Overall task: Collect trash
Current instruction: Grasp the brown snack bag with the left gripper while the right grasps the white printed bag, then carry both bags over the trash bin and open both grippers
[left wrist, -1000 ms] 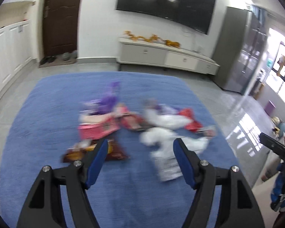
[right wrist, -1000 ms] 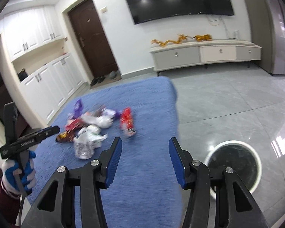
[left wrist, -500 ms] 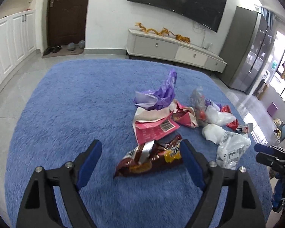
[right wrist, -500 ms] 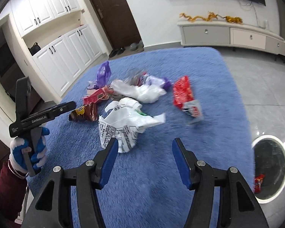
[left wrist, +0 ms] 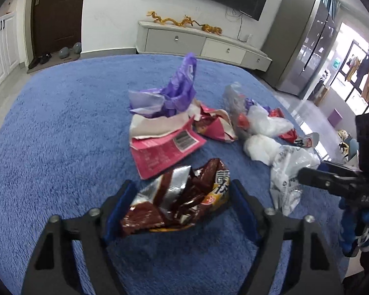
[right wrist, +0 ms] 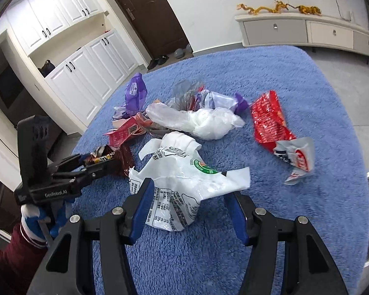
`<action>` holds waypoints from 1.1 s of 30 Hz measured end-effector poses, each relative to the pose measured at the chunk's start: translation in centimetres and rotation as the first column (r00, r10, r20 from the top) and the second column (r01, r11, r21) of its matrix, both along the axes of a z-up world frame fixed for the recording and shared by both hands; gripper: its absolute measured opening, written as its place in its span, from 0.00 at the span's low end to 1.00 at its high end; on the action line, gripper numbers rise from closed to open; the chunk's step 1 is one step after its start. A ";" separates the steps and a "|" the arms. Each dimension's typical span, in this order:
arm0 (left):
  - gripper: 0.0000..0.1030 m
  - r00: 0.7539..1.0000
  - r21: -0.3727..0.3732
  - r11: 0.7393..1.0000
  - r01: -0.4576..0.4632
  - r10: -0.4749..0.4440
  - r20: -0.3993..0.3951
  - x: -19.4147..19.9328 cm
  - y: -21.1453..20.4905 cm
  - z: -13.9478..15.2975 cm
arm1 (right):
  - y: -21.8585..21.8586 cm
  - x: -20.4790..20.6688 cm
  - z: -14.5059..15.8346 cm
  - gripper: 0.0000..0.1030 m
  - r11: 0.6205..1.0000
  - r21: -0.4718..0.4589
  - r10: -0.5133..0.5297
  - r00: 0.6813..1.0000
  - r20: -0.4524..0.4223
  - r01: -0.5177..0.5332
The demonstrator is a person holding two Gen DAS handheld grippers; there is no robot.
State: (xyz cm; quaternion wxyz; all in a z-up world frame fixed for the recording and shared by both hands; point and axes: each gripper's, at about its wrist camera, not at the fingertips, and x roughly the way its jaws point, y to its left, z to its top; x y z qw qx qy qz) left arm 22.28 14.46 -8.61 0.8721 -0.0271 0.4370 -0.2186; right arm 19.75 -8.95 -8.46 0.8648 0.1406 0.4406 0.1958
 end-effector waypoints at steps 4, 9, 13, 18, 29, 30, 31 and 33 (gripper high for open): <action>0.33 1.000 -0.016 1.000 -0.011 0.010 -0.004 -1.2 -0.1 0.0 | 0.0 0.1 -0.4 0.25 1.000 0.011 0.006 1.000 -0.003 -0.006; 0.27 0.999 0.016 0.999 -0.031 0.030 0.030 -3.7 -1.0 0.9 | 0.3 -1.3 0.6 0.19 1.000 -0.020 0.022 0.999 0.041 -0.021; 0.25 0.997 0.079 0.996 -0.050 0.045 0.070 -5.5 -1.9 2.2 | 0.2 -3.2 1.5 0.18 0.999 -0.033 0.023 0.997 0.071 -0.021; 0.23 0.991 0.154 0.986 -0.063 0.044 0.122 -8.4 -3.6 3.8 | -0.6 -5.7 3.1 0.18 0.998 -0.061 0.018 0.994 0.108 -0.011; 0.23 0.980 0.224 0.973 -0.056 0.010 0.201 -12.2 -7.2 5.9 | -4.5 -10.6 5.8 0.18 0.993 -0.104 -0.043 0.984 0.176 0.062; 0.23 0.978 0.227 0.973 -0.051 0.003 0.207 -12.4 -7.7 6.0 | -4.8 -11.0 6.0 0.18 0.992 -0.108 -0.048 0.982 0.182 0.069; 0.23 0.978 0.228 0.973 -0.047 -0.002 0.210 -12.6 -8.0 6.2 | -5.1 -11.2 6.2 0.18 0.991 -0.111 -0.055 0.981 0.188 0.077; 0.23 0.975 0.234 0.971 -0.036 -0.016 0.219 -12.9 -8.8 6.5 | -6.0 -11.8 6.5 0.18 0.989 -0.111 -0.072 0.977 0.199 0.096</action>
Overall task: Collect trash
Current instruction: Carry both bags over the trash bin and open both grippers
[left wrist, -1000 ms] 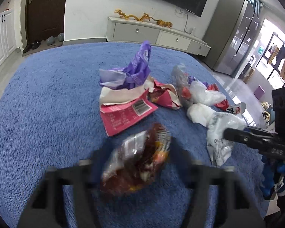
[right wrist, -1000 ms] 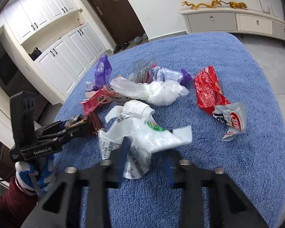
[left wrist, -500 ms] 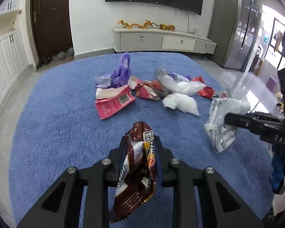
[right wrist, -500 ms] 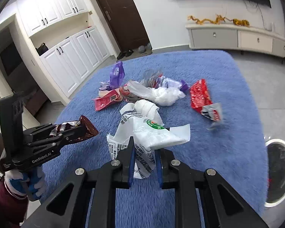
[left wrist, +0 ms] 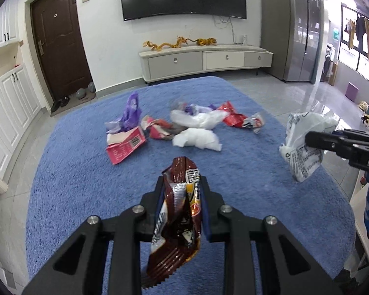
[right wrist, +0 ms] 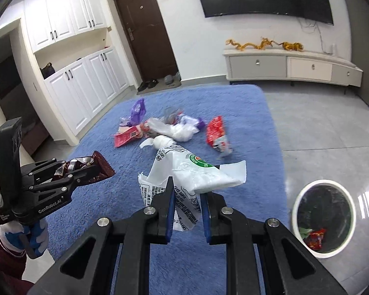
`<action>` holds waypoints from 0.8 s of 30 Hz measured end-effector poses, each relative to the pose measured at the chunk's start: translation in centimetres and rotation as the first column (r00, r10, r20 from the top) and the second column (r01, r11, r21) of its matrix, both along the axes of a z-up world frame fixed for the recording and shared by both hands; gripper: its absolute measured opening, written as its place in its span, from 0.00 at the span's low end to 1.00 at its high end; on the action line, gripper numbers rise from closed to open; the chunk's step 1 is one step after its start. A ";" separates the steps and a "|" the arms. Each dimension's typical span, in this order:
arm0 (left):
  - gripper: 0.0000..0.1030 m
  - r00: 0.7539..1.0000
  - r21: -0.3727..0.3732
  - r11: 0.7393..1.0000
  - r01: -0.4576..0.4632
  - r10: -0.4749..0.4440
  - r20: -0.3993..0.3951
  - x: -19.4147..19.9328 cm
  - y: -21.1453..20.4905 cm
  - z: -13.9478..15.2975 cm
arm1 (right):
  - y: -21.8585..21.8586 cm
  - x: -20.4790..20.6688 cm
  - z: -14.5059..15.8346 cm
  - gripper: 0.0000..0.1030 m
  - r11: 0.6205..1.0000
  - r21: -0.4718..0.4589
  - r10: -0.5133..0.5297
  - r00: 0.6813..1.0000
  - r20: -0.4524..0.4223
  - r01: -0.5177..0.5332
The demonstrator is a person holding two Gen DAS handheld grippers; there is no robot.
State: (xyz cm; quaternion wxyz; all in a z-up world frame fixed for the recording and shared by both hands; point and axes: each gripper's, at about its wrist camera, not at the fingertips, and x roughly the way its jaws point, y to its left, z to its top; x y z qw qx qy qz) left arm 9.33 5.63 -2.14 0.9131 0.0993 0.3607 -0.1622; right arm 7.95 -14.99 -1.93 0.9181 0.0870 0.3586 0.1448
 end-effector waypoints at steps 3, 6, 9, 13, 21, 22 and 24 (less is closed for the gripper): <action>0.23 1.000 0.014 1.000 0.021 -0.022 0.014 -0.4 -1.3 0.4 | -1.7 -0.8 0.3 0.18 0.999 0.000 -0.033 0.999 0.013 0.033; 0.23 0.999 0.020 0.999 0.042 -0.043 0.016 -0.5 -2.5 0.8 | -3.2 -1.2 0.4 0.18 0.998 0.002 -0.064 0.998 0.018 0.064; 0.23 0.997 0.030 0.997 0.069 -0.069 0.017 -0.4 -4.0 0.9 | -4.9 -1.6 0.2 0.18 0.995 0.004 -0.102 0.995 0.020 0.102; 0.23 0.994 0.040 0.994 0.106 -0.107 0.018 -0.1 -6.3 1.1 | -7.2 -2.1 0.0 0.18 0.988 0.006 -0.153 0.988 0.022 0.153; 0.23 0.974 0.028 0.973 0.228 -0.229 0.002 1.6 -13.7 1.6 | -13.1 -2.4 -1.7 0.18 0.959 -0.013 -0.285 0.959 0.003 0.285; 0.23 0.970 0.028 0.970 0.242 -0.242 0.001 1.8 -14.8 1.6 | -14.0 -2.4 -2.1 0.18 0.952 -0.017 -0.306 0.952 -0.002 0.306; 0.23 0.959 0.025 0.959 0.282 -0.282 -0.010 2.6 -17.6 1.5 | -16.0 -2.2 -2.8 0.18 0.936 -0.033 -0.350 0.936 -0.019 0.350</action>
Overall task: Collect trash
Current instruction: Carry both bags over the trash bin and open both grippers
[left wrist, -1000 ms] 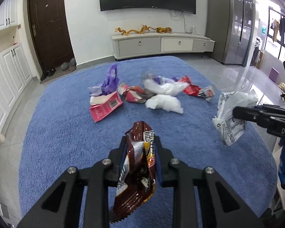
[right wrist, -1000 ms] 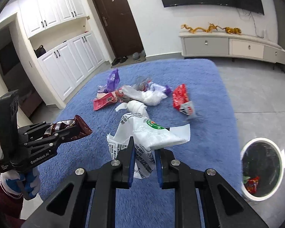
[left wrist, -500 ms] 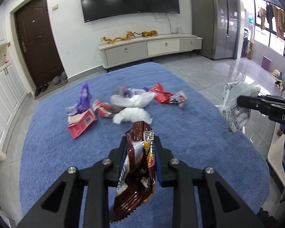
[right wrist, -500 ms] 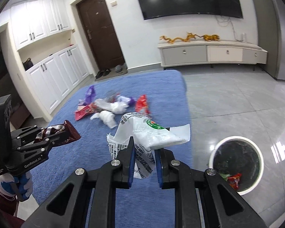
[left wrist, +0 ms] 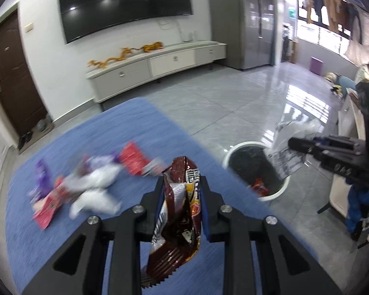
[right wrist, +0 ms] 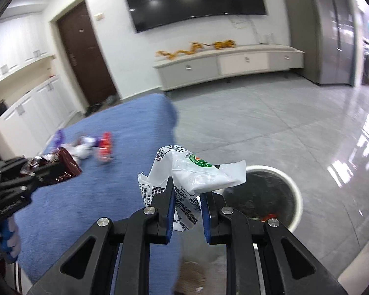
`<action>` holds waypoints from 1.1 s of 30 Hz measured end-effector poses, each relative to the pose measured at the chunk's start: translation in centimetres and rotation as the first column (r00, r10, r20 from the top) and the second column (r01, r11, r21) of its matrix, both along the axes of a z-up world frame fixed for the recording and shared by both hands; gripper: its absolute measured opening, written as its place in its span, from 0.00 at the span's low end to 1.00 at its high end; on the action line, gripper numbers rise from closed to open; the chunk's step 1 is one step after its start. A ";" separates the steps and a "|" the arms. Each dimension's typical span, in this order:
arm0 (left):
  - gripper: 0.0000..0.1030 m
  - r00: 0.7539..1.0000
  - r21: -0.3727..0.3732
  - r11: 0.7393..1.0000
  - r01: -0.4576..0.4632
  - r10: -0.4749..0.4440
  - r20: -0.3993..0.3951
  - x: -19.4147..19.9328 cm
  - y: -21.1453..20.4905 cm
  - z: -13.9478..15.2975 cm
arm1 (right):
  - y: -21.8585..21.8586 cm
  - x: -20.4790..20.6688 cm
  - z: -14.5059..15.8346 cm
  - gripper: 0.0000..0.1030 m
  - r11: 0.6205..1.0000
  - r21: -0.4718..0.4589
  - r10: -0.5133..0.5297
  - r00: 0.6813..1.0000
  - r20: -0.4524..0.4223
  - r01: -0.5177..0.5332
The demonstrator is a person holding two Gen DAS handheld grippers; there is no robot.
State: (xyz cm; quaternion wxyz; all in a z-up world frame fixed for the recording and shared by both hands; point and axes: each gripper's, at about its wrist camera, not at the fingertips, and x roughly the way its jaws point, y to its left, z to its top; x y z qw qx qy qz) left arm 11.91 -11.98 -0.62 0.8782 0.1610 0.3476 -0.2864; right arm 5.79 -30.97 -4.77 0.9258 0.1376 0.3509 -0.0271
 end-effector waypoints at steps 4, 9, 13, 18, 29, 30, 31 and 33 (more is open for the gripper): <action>0.23 0.997 0.001 0.998 0.067 -0.067 -0.043 1.7 -5.7 -0.9 | -3.9 0.8 -2.3 0.18 0.997 0.004 -0.078 0.996 -0.052 0.078; 0.24 0.985 -0.017 0.993 0.121 -0.122 -0.122 3.9 -11.8 -2.9 | -8.0 2.3 -5.5 0.19 0.989 0.015 -0.145 0.983 -0.112 0.148; 0.26 0.973 -0.041 0.988 0.149 -0.154 -0.173 5.6 -15.8 -4.4 | -10.4 3.8 -8.2 0.21 0.983 0.025 -0.178 0.971 -0.158 0.184; 0.49 0.948 -0.108 0.981 0.161 -0.184 -0.261 7.6 -19.7 -6.1 | -12.6 5.0 -11.1 0.30 0.975 0.012 -0.212 0.952 -0.220 0.220; 0.65 0.948 -0.139 0.972 0.187 -0.216 -0.235 6.7 -21.4 -5.8 | -14.4 4.9 -12.7 0.51 0.968 0.001 -0.243 0.938 -0.248 0.252; 0.65 0.955 -0.135 0.975 0.178 -0.204 -0.215 6.4 -20.8 -5.4 | -14.3 4.7 -12.5 0.51 0.968 0.001 -0.244 0.940 -0.240 0.251; 0.65 0.962 -0.134 0.976 0.169 -0.193 -0.194 6.0 -20.3 -5.0 | -14.1 4.4 -11.9 0.51 0.968 0.003 -0.243 0.943 -0.226 0.250; 0.65 0.978 -0.122 0.982 0.143 -0.159 -0.136 5.1 -18.9 -4.1 | -13.6 3.9 -10.7 0.51 0.969 0.001 -0.240 0.951 -0.196 0.245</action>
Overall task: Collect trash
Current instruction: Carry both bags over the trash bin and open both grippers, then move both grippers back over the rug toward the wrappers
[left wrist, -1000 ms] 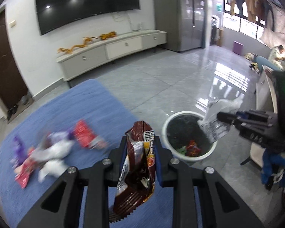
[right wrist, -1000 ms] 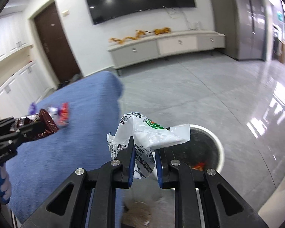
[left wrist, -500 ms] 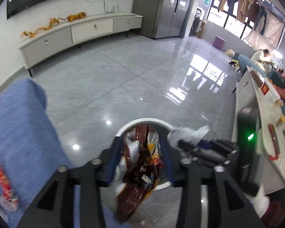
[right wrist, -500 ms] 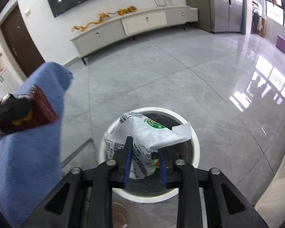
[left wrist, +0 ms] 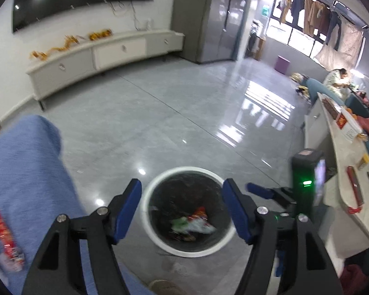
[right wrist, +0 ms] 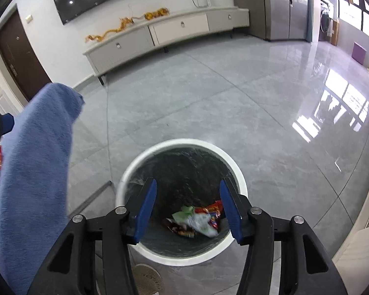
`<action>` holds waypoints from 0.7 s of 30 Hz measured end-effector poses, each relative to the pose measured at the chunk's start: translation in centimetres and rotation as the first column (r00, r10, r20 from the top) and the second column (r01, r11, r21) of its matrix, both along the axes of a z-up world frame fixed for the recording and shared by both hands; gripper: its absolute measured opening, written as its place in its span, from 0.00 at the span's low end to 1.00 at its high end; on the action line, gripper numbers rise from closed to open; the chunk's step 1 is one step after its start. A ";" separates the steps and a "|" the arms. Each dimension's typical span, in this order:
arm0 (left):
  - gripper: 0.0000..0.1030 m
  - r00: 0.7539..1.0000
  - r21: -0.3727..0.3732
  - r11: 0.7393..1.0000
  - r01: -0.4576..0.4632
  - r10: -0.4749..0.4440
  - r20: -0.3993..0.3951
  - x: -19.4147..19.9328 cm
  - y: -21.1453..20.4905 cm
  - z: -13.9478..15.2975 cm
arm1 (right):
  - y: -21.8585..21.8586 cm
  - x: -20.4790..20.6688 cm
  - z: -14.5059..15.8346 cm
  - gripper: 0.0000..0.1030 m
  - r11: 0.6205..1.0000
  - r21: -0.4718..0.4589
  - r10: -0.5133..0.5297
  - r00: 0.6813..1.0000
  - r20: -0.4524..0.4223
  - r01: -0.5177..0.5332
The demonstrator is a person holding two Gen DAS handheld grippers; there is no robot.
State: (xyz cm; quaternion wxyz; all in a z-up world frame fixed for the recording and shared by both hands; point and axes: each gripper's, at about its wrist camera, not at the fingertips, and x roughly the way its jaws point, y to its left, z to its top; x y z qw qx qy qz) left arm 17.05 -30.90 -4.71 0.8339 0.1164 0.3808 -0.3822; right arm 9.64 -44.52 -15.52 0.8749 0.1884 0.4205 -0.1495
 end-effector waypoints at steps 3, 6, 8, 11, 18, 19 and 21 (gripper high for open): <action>0.65 0.997 -0.005 0.999 -0.046 0.046 0.066 -0.8 2.5 1.3 | 1.3 -0.9 2.2 0.51 1.000 -0.021 0.013 0.999 0.045 -0.012; 0.65 0.991 0.012 0.997 -0.080 0.078 0.108 -1.8 4.8 2.3 | 2.7 -1.9 4.3 0.51 0.999 -0.039 0.029 0.996 0.089 -0.026; 0.65 0.987 0.035 0.994 -0.101 0.096 0.128 -2.5 6.4 2.7 | 3.7 -2.4 5.7 0.51 0.998 -0.052 0.042 0.992 0.115 -0.036; 0.65 0.984 0.042 0.990 -0.134 0.128 0.128 -3.3 9.3 3.2 | 5.5 -3.1 7.8 0.51 0.996 -0.073 0.069 0.986 0.153 -0.059; 0.65 0.965 0.040 0.975 -0.220 0.212 0.156 -4.9 16.5 4.2 | 10.3 -4.1 12.1 0.51 0.985 -0.114 0.153 0.963 0.223 -0.131; 0.65 0.961 0.038 0.971 -0.234 0.225 0.158 -4.9 17.3 4.4 | 11.0 -4.2 12.7 0.51 0.983 -0.118 0.166 0.958 0.232 -0.142; 0.65 0.954 0.028 0.964 -0.264 0.256 0.159 -5.2 19.4 4.7 | 12.4 -4.3 13.7 0.51 0.978 -0.128 0.190 0.951 0.245 -0.163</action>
